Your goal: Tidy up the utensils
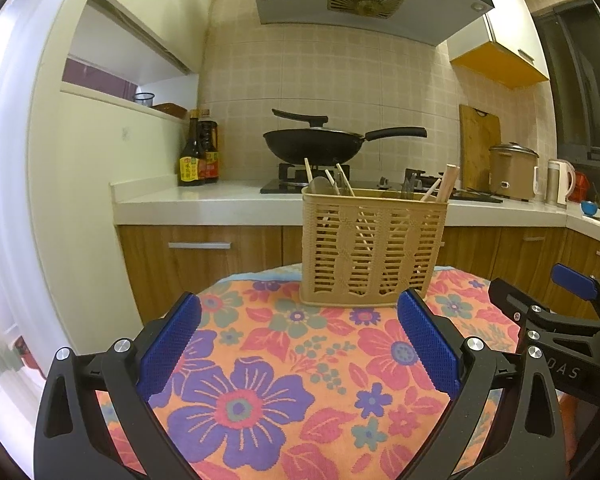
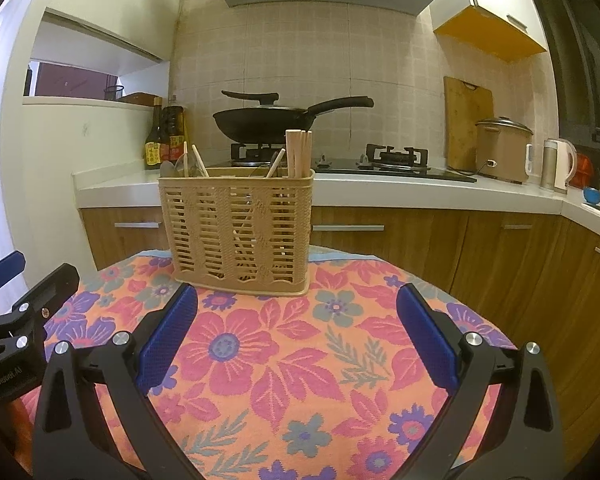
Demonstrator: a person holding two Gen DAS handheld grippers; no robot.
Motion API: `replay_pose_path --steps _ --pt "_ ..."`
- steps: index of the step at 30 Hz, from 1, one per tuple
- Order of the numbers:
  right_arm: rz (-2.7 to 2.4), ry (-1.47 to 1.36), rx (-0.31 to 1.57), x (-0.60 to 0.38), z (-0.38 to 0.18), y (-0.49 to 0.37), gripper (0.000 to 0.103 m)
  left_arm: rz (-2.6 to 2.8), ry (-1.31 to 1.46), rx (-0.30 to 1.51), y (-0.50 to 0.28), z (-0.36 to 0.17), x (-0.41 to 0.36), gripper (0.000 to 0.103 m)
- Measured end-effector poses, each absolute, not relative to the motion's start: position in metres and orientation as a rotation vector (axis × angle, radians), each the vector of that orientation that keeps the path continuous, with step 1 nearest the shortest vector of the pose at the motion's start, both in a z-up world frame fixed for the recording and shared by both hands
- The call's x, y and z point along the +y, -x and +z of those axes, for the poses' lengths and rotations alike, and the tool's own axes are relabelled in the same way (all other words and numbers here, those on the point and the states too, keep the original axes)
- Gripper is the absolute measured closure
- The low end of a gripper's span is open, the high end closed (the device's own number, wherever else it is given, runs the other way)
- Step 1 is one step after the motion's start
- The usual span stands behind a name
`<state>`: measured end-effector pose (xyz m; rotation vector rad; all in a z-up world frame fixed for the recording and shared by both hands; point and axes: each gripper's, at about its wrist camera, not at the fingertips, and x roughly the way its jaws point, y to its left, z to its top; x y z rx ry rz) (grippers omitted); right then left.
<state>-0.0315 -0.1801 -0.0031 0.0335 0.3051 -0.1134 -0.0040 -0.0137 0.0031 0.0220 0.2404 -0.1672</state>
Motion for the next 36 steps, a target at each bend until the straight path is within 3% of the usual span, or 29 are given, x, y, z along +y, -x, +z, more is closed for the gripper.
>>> replay_pose_path --steps 36 --pt "-0.116 -0.015 0.316 -0.1772 -0.0037 0.0295 0.008 -0.163 -0.021 0.252 0.0017 0.0020 -0.0138 0.008"
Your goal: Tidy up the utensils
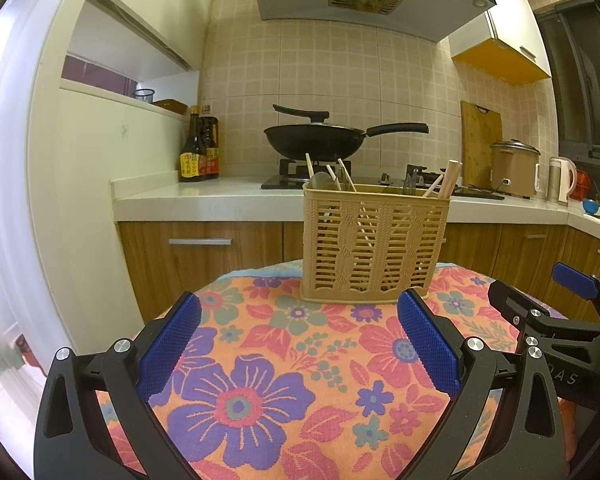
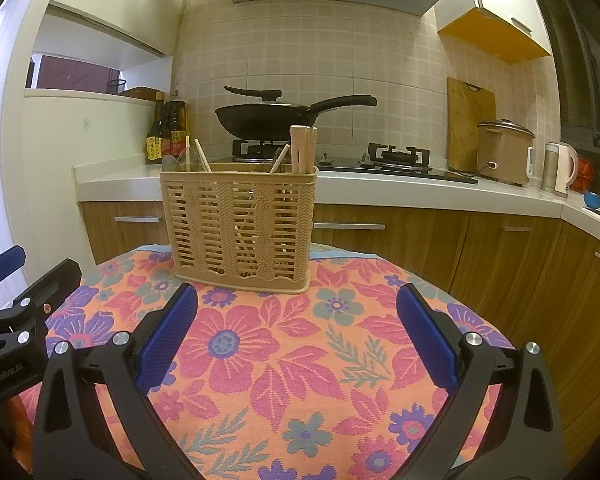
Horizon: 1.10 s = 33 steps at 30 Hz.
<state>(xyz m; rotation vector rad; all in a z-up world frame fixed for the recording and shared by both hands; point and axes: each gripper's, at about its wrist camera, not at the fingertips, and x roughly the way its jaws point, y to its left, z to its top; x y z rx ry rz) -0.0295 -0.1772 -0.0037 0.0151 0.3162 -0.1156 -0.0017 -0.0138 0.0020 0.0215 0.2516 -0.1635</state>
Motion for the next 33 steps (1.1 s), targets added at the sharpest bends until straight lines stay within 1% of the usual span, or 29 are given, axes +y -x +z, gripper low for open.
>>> replay_pose_path --steps 33 --pt "-0.122 -0.013 0.313 -0.1787 -0.0056 0.0290 0.008 -0.166 -0.029 0.255 0.0022 0.0013 -0.0148 0.008"
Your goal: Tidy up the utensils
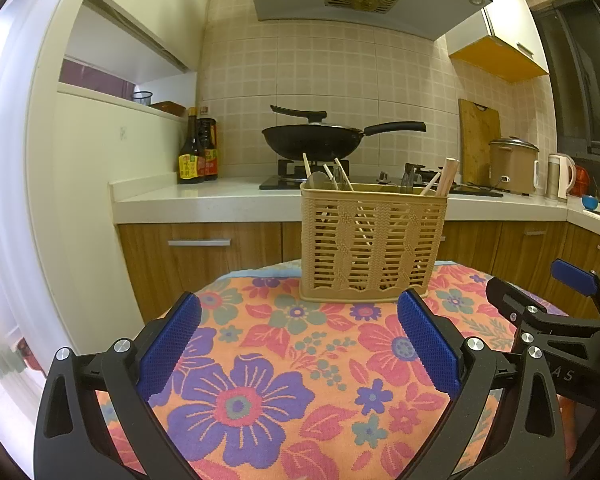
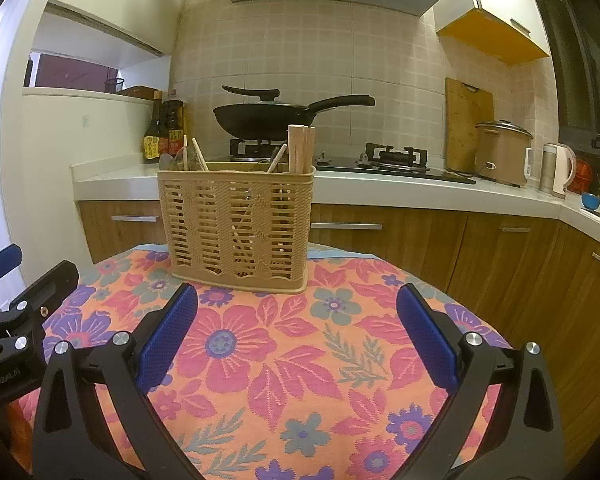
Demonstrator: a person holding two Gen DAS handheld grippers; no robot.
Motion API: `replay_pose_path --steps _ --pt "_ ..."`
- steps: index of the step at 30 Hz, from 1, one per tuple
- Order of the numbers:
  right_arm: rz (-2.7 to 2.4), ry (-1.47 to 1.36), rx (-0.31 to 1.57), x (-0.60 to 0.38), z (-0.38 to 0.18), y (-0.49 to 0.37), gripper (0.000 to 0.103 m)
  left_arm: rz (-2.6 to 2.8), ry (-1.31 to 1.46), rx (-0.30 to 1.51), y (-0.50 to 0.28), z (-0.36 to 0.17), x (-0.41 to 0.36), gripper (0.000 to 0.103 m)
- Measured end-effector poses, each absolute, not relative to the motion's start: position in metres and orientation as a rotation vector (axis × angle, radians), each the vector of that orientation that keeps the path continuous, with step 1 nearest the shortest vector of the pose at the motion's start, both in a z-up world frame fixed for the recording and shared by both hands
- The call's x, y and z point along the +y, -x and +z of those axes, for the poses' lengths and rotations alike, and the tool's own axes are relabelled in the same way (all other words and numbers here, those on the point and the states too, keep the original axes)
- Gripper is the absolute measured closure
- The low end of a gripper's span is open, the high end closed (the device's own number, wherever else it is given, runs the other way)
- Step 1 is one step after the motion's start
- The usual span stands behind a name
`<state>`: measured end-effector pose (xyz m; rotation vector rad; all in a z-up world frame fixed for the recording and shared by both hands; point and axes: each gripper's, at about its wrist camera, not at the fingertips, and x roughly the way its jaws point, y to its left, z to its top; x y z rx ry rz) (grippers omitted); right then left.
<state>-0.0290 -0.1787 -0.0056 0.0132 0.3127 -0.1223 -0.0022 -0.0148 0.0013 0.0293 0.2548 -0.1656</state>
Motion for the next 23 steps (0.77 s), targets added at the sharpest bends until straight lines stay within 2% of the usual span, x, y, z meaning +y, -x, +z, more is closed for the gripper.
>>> replay_pose_path --steps 23 --pt "-0.120 -0.011 0.315 -0.1806 -0.0065 0.0285 0.008 -0.169 -0.017 0.262 0.0012 0.0028 -0.0091 0.008"
